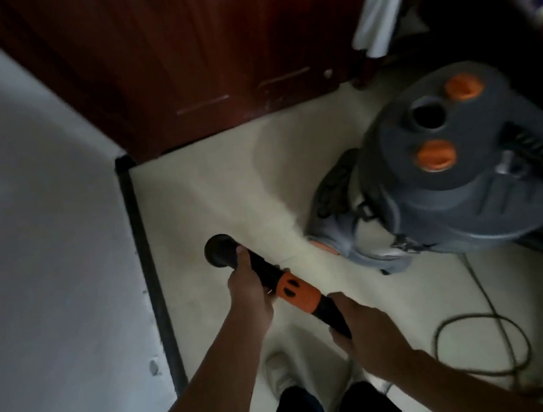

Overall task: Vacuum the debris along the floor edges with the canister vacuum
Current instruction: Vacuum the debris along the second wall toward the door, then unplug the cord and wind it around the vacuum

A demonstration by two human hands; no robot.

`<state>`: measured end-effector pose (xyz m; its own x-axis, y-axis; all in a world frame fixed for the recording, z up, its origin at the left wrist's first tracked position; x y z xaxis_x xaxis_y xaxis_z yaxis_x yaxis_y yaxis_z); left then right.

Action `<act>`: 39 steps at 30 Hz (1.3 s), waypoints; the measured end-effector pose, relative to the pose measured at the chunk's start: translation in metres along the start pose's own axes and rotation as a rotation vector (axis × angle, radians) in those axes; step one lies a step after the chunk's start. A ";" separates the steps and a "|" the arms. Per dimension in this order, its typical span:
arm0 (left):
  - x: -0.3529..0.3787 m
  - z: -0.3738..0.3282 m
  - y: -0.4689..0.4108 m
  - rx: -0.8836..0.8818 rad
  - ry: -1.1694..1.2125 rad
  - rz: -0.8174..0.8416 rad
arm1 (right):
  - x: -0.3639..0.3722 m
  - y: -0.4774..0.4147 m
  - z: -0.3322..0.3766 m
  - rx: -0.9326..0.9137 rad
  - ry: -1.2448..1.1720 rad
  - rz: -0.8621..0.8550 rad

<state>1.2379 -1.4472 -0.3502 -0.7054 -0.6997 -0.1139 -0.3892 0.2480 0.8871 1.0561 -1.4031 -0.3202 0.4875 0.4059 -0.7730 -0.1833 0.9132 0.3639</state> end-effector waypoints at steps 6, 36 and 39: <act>0.109 -0.026 0.088 0.124 -0.061 0.145 | -0.060 0.053 -0.065 0.341 -0.245 -0.038; 0.424 -0.173 0.251 0.983 -1.236 0.971 | -0.355 -0.054 -0.075 0.690 -0.256 -0.795; 0.459 -0.193 0.266 1.114 -1.386 1.151 | -0.437 -0.048 -0.070 0.668 0.126 -1.235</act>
<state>0.9251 -1.8321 -0.0800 -0.4948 0.7205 -0.4859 0.6996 0.6619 0.2691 0.7920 -1.6219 -0.0366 -0.0506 -0.6000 -0.7984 0.7512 0.5039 -0.4263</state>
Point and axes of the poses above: each hand's wrist, its own y-axis away from the middle knuckle, its own x-axis out of the palm, z = x × y, the point moved 9 cm from there along -y, towards the middle knuckle, and after that the axes turned 11 degrees about -z, right-handed, at the moved point
